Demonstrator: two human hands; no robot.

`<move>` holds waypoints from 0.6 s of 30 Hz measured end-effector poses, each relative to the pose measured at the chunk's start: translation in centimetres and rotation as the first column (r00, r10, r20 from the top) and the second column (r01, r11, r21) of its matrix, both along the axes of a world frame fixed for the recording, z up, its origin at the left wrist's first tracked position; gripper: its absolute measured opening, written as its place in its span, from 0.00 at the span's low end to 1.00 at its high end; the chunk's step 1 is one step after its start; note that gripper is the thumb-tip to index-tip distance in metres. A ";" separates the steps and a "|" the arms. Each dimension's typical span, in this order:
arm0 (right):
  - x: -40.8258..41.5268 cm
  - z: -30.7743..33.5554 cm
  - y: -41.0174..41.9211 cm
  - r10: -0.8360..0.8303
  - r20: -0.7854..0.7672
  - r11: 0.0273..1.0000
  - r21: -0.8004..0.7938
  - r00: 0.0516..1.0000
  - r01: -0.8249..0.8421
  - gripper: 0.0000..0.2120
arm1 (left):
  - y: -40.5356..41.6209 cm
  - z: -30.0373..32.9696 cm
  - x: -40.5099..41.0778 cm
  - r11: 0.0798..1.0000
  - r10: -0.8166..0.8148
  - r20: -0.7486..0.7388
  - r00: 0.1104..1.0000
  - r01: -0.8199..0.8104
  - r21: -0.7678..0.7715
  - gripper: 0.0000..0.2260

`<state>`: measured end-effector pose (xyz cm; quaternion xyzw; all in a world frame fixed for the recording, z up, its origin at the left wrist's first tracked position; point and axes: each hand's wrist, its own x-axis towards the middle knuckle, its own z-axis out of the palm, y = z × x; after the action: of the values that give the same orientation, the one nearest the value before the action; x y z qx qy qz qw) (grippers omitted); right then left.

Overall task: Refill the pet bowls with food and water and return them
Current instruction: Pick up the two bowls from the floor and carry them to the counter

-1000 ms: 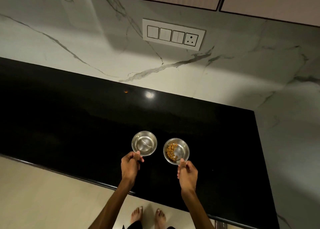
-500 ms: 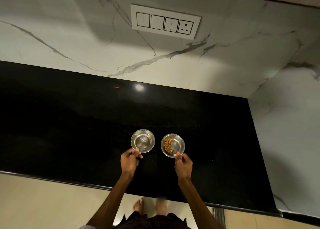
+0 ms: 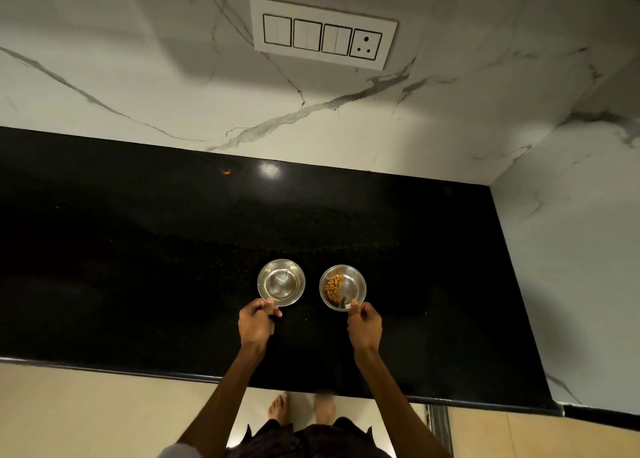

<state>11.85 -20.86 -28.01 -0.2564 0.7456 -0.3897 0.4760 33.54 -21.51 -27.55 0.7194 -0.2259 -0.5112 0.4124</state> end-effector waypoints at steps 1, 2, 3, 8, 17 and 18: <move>0.0 -0.1 -0.1 0.003 -0.009 1.000 0.004 1.000 -0.002 0.14 | 0.0 -0.1 0.1 1.000 0.001 0.001 1.000 -0.001 0.000 0.14; 0.1 -0.1 -0.2 0.007 -0.016 1.000 0.007 1.000 -0.007 0.14 | -0.1 -0.2 0.1 1.000 0.001 0.003 1.000 -0.001 -0.001 0.14; 0.1 -0.1 -0.3 0.013 -0.025 1.000 0.009 1.000 -0.013 0.13 | -0.1 -0.2 0.2 1.000 -0.001 0.005 1.000 0.001 -0.001 0.14; -0.1 0.5 -0.1 0.032 -0.065 0.999 0.008 0.997 -0.031 0.13 | 0.1 -0.3 0.3 1.000 -0.027 0.008 1.000 0.028 -0.014 0.15; -0.5 1.1 0.2 0.051 -0.100 0.999 0.018 0.994 -0.050 0.16 | 0.4 -0.5 0.6 0.998 -0.047 0.023 0.999 0.048 -0.032 0.13; -0.5 1.1 0.2 0.058 -0.101 0.998 0.020 0.993 -0.056 0.17 | 0.4 -0.6 0.6 0.998 -0.050 0.027 0.998 0.051 -0.032 0.13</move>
<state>11.34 -20.65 -26.87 -0.2926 0.7645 -0.3561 0.4507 34.17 -21.13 -28.10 0.7133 -0.2577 -0.5081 0.4082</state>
